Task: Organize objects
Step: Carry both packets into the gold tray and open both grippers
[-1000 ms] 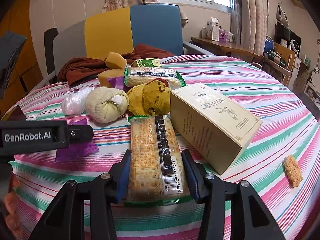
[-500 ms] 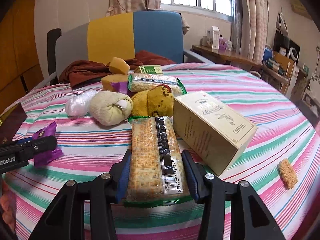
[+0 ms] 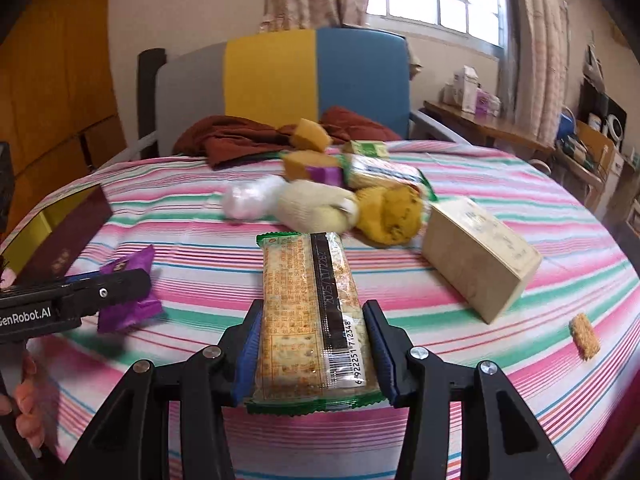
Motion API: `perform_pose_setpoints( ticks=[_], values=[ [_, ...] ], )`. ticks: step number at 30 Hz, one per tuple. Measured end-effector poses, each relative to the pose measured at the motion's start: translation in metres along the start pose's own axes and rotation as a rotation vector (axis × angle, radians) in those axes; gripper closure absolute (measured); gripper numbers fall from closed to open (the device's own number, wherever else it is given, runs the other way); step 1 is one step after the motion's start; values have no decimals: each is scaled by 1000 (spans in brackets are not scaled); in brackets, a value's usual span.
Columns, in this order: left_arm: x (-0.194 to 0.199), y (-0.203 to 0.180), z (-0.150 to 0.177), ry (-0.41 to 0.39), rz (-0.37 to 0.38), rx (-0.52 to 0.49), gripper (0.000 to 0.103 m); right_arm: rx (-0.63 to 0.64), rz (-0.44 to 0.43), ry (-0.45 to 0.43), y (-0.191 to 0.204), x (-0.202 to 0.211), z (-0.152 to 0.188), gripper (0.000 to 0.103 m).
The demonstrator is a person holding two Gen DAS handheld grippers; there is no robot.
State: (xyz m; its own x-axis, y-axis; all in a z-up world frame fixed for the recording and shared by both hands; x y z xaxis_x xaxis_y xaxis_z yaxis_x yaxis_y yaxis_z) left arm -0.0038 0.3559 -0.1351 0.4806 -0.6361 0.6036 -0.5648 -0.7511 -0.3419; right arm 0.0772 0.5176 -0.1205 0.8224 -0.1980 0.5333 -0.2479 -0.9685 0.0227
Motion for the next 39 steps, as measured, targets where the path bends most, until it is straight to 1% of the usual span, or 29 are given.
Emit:
perform_pose_setpoints(
  ticks=[3,5,8,10,16,19,23,30,32,33,34,37,39],
  values=[
    [19,1,-3,-28,17,-17,44,13,-21,-5,16,5,-4,55],
    [33,4,-4,-48,14,-22,44,9,-34,1,26,8,-5,55],
    [57,15,-9,-78,17,-3,44,-28,-60,19,38,10,-7,55],
    [71,23,-12,-97,17,8,44,-44,-95,23,51,12,-9,55],
    [112,55,-22,-142,-10,22,44,9,-205,-5,116,27,-26,55],
    [127,80,-28,-149,-35,53,44,45,-271,-16,155,31,-39,55],
    [142,118,-34,-148,-85,86,44,90,-345,-9,203,31,-54,54],
    [166,194,-53,-155,-196,149,44,155,-446,72,285,17,-71,54],
    [168,217,-58,-135,-236,154,44,188,-463,106,309,7,-75,54],
    [169,229,-60,-130,-251,172,44,195,-468,118,317,3,-76,54],
    [170,243,-61,-125,-262,206,44,207,-479,150,329,-5,-76,54],
    [166,279,-63,-79,-296,269,44,218,-484,223,351,-29,-71,54],
    [162,296,-65,-56,-306,287,44,210,-476,267,362,-46,-67,54]
  ],
)
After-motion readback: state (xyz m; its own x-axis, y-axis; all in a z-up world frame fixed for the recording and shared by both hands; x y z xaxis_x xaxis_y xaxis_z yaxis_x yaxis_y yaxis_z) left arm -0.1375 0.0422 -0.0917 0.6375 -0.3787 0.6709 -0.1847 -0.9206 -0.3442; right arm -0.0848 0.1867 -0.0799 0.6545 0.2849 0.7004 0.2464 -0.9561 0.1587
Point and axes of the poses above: each gripper's, at about its wrist camera, not at the fingertips, and x roughly against the way its jaws point, y to its left, z to its underside, the point moved 6 cm from there along -x, roughly the way its jaws point, and after that the axes turned 8 degrees about -y, right-handed, at the moved point
